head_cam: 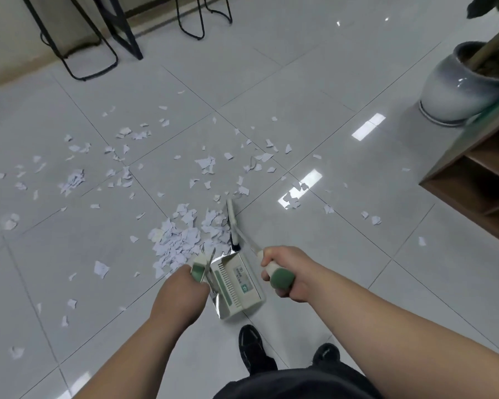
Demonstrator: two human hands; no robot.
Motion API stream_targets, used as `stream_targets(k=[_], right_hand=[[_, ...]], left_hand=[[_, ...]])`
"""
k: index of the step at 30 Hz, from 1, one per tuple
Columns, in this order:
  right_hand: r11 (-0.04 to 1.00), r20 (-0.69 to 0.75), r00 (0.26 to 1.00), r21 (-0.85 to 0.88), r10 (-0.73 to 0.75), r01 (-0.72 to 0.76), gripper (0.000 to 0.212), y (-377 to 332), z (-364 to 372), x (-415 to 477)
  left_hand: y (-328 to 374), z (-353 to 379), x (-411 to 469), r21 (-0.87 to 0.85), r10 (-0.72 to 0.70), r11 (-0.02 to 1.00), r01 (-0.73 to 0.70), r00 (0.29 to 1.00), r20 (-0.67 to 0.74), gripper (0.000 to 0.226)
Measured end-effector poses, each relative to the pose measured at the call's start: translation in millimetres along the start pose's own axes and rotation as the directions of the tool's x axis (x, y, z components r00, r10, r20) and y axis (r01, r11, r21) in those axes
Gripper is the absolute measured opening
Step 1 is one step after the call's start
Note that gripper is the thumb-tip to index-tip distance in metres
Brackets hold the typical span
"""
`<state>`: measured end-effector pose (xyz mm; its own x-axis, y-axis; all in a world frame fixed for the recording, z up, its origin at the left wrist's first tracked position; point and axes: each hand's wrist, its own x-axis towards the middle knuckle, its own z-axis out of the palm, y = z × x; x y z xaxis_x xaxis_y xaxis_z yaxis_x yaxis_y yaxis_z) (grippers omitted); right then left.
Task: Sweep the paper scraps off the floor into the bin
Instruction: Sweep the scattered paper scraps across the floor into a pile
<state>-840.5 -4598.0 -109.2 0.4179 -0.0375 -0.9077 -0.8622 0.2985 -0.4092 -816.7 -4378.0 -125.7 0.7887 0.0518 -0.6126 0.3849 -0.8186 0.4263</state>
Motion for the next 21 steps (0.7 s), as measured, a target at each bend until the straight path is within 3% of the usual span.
stream_targets(k=[10, 14, 21], right_hand=[[0.996, -0.121, 0.99, 0.046, -0.072, 0.078, 0.019, -12.7, -82.5, -26.9], [0.991, -0.234, 0.969, 0.086, -0.076, 0.099, 0.013, -17.4, -151.6, -35.6], [0.982, -0.44, 0.898, 0.16, -0.016, 0.096, 0.025, -15.1, -305.9, -28.1]], left_hand=[[74.1, 31.2, 10.0, 0.074, 0.122, 0.989, -0.126, 0.991, 0.059, 0.005], [126.9, 61.8, 16.6, 0.143, 0.2, 0.967, -0.21, 0.976, 0.08, 0.007], [240.2, 127.3, 15.7, 0.243, 0.311, 0.907, -0.342, 0.937, 0.159, 0.014]])
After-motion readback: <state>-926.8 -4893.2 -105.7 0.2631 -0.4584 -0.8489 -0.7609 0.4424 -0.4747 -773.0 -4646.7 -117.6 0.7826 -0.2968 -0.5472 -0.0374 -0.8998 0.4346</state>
